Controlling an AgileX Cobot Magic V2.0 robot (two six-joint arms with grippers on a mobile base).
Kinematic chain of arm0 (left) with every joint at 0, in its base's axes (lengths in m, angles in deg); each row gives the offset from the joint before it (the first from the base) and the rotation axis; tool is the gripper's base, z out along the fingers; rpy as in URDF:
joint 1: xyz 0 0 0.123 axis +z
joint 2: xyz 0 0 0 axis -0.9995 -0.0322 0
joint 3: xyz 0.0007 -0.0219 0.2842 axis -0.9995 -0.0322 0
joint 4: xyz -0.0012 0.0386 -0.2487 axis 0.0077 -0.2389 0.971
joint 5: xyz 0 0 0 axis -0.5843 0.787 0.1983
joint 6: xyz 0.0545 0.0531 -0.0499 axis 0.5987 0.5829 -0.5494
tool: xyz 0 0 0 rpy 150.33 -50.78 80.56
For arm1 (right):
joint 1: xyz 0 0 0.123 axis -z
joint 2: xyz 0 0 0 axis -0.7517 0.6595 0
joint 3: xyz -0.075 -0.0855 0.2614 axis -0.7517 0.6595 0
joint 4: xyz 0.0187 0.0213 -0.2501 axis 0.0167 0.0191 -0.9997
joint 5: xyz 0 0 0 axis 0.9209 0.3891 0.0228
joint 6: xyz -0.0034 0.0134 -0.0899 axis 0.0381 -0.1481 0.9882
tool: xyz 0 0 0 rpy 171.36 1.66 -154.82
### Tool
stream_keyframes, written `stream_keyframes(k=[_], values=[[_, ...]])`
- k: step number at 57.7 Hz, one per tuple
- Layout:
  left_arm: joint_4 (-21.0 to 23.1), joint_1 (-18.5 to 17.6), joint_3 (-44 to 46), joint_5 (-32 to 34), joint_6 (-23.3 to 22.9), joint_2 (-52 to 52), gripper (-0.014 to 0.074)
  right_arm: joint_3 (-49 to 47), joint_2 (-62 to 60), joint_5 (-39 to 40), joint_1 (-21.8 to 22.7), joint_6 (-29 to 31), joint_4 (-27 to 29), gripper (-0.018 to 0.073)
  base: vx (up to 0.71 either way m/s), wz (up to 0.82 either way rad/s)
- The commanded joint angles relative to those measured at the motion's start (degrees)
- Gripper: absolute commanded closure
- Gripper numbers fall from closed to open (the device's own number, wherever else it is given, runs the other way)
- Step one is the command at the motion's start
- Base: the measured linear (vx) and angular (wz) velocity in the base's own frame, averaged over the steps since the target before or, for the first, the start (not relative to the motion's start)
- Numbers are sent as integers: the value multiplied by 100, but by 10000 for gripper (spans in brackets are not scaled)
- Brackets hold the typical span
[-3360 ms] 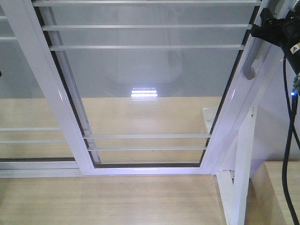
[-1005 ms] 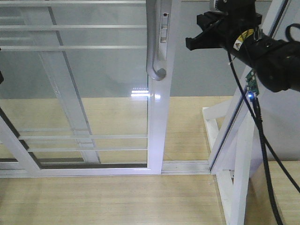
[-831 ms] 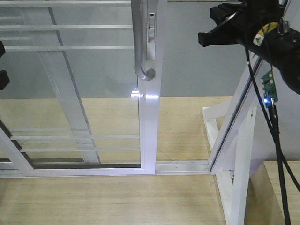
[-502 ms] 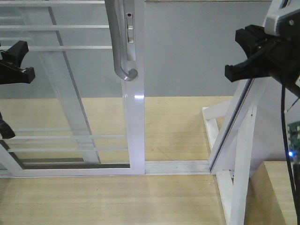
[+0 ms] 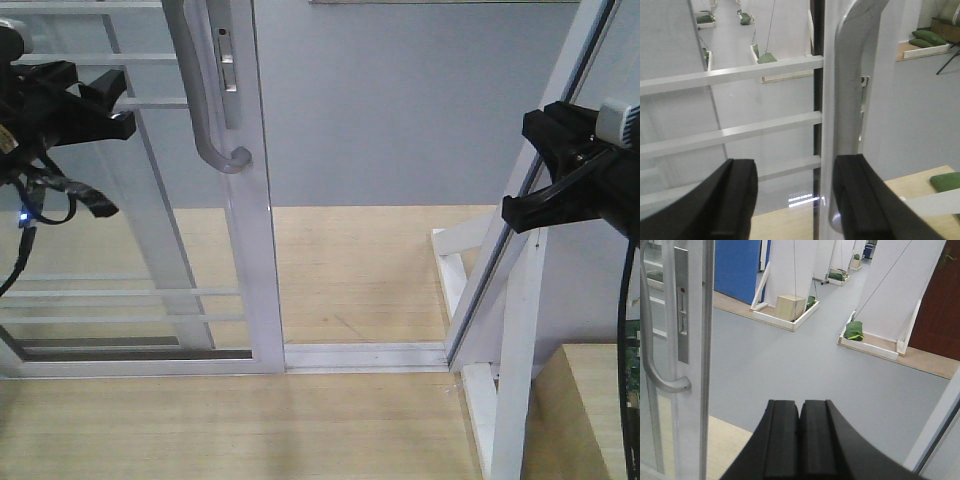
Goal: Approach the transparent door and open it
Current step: 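Push the door handle with the left gripper to slide it farther open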
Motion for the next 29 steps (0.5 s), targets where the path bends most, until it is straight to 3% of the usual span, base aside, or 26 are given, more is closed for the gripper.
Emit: stream_keyframes(k=[1,11,29], values=[[-332,-22,435,508,-676,-92,124,-154,-93,410,32,67,9,567,0,0],[-933,-24,893,742,-1329,-591,124,-154,-82,410,32,67,9,567,0,0],[-932,-42,1605,804,-1462,-1287,125,-154,-82,421,32,67,9,565,0,0]])
